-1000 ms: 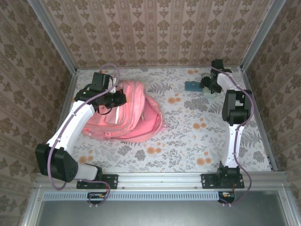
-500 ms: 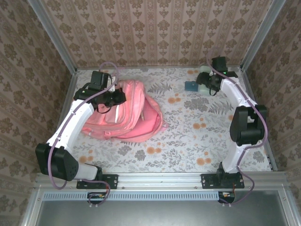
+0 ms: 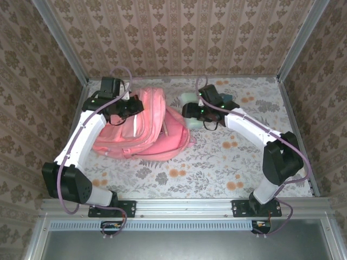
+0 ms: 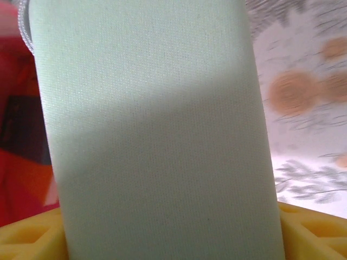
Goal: Pack the student bag
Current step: Place the glasses case in the student bag.
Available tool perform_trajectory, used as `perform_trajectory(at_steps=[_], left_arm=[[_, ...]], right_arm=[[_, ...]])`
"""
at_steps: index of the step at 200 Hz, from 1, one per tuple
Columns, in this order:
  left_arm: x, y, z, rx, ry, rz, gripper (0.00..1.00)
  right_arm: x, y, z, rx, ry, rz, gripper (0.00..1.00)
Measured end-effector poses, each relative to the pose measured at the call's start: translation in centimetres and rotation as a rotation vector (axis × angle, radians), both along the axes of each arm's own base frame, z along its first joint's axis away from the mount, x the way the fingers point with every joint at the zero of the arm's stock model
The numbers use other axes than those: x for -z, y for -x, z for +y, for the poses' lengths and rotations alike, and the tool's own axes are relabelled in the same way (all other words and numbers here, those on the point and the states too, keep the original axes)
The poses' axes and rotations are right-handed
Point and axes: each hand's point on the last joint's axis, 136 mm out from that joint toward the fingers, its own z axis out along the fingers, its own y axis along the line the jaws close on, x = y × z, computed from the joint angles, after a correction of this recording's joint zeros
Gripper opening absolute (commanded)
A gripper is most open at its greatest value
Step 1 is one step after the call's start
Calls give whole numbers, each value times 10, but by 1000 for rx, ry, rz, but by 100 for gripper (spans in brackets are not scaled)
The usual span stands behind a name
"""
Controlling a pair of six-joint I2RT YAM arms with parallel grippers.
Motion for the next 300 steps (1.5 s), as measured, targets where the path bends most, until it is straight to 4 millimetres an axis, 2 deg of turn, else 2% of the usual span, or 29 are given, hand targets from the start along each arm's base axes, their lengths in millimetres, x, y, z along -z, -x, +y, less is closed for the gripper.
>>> perform_trajectory(at_steps=[34, 64, 96, 145, 162, 169, 173, 200, 256, 275, 300], left_arm=[[-4, -3, 0, -20, 30, 3, 0], [-6, -4, -2, -29, 47, 7, 0], [-6, -4, -2, -36, 57, 12, 0], [-7, -5, -3, -43, 65, 14, 0], [-7, -5, -3, -43, 65, 14, 0], [-7, -5, -3, -43, 65, 14, 0], [-7, -5, -3, -43, 65, 14, 0], [-7, -5, -3, -42, 65, 13, 0], [-7, -5, -3, -42, 65, 13, 0], [-7, -5, -3, -41, 66, 13, 0], [-8, -4, -4, -36, 70, 14, 0]], right_arm=[[2, 21, 56, -80, -76, 8, 76], [33, 33, 100, -131, -89, 76, 77], [55, 35, 129, -146, -108, 130, 77], [39, 24, 170, -183, -190, 124, 84], [42, 22, 183, -198, -207, 134, 89], [46, 23, 185, -198, -206, 145, 97], [48, 23, 186, -204, -201, 146, 99], [56, 25, 184, -200, -186, 164, 99], [51, 26, 177, -207, -153, 145, 100], [43, 26, 165, -195, -128, 121, 100], [27, 25, 137, -165, -94, 79, 100]])
